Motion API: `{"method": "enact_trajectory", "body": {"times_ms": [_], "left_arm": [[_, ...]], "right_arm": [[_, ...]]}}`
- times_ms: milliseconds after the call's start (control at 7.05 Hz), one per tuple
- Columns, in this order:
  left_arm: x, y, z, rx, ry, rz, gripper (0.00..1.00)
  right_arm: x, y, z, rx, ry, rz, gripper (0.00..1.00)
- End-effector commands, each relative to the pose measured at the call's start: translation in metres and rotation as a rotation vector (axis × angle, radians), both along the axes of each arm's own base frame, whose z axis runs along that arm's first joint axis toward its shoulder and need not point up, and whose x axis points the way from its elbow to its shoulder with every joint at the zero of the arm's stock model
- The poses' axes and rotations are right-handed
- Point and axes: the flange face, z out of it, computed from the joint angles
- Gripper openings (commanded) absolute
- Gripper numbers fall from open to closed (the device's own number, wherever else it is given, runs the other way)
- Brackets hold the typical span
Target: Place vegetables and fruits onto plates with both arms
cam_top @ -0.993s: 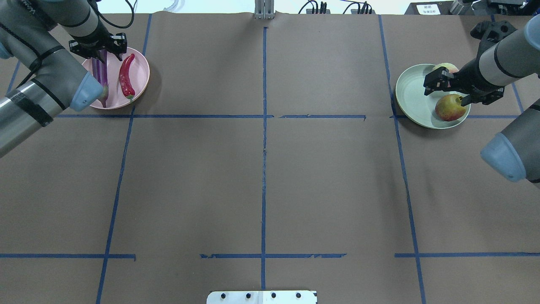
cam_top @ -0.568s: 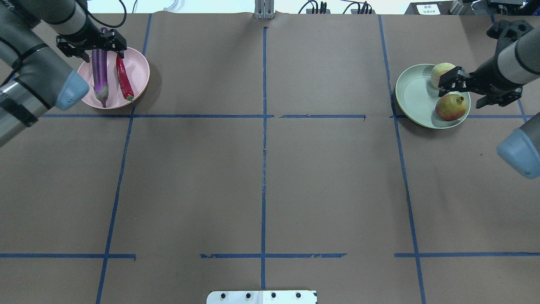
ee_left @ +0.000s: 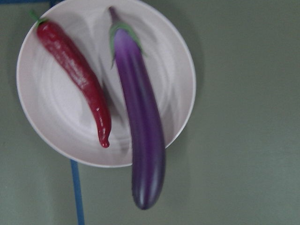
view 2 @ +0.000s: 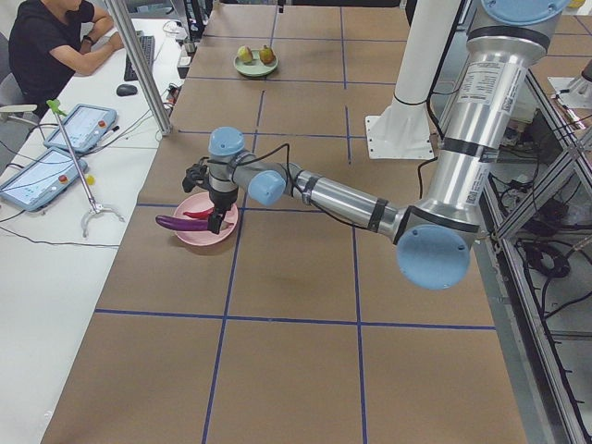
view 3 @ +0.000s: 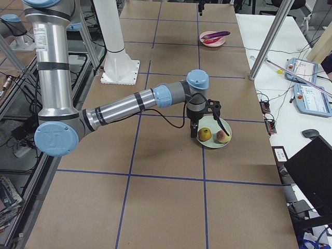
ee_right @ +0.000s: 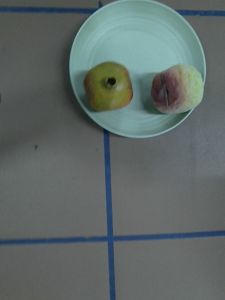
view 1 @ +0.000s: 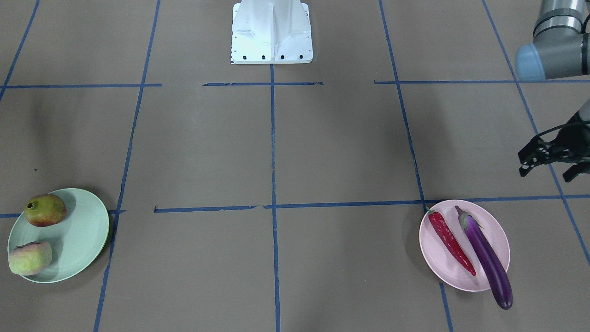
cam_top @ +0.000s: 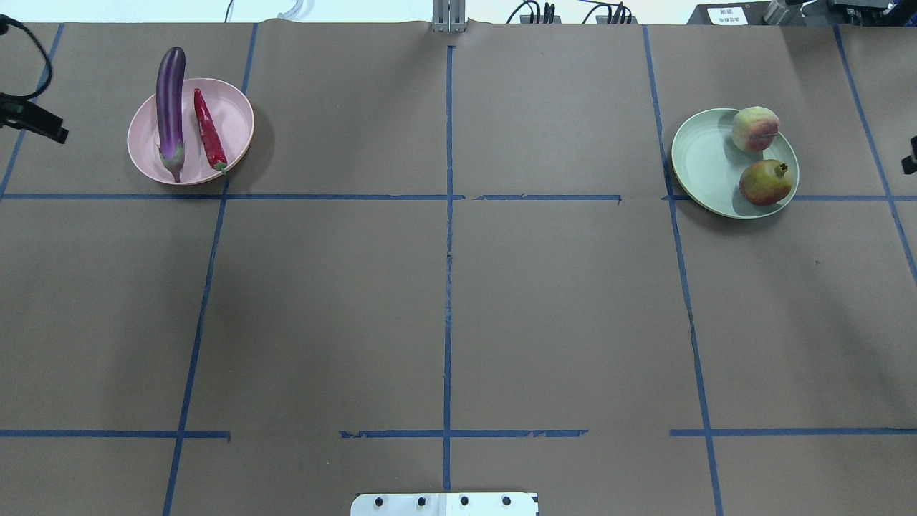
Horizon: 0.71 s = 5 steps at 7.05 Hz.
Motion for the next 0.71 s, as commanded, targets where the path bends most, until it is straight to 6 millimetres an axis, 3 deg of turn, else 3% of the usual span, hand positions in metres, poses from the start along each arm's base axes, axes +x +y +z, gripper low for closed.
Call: {"method": "enact_trajectory", "body": {"times_ms": [0, 284, 426, 568], "left_arm": [[-0.092, 0.047, 0.058, 0.001, 0.053, 0.08, 1.0], [-0.131, 0.063, 0.081, -0.104, 0.057, 0.076, 1.0], [-0.168, 0.111, 0.122, -0.109, 0.045, 0.111, 1.0], [-0.172, 0.118, 0.123, -0.139, 0.044, 0.116, 1.0]], "right_arm": [[0.077, 0.046, 0.049, 0.059, 0.026, -0.107, 1.0], [0.076, 0.089, 0.074, 0.021, 0.014, -0.132, 1.0], [0.073, 0.092, 0.071, 0.026, -0.027, -0.133, 1.0], [0.073, 0.104, 0.079, 0.005, -0.032, -0.133, 1.0]]}}
